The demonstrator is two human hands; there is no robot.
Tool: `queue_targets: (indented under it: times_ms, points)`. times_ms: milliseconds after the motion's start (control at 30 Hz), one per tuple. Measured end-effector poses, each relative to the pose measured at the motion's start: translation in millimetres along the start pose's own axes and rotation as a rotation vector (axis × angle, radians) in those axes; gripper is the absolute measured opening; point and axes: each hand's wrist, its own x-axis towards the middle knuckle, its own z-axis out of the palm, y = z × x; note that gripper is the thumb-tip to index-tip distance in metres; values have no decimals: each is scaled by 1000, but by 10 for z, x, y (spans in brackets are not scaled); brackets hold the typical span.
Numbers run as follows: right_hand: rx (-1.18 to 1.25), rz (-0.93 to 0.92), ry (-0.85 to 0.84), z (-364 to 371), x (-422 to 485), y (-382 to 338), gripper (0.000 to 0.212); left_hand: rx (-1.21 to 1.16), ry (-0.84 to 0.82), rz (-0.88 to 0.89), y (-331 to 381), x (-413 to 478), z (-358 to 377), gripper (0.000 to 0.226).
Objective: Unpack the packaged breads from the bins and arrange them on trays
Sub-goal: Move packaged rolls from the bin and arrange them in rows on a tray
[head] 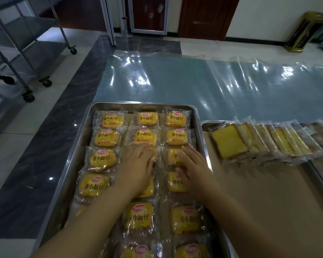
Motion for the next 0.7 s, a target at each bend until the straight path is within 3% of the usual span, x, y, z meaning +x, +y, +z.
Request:
queue_targets:
  times_ms: [67,133,267,700]
  points:
    - [-7,-49,-2,30,-220,-41,51,-2,20,4,30,-244,-25,32]
    - [-42,-49,-137,82,-401,-73,61,-12,-14,-13,48,-482,-28,36]
    - [-181,29,-386,222,-644,-93,77,112,-243,-61,26,-816,83,62]
    - [-179,75,-408,232,-707,-105,72,206,-386,-51,66,-911,184,67]
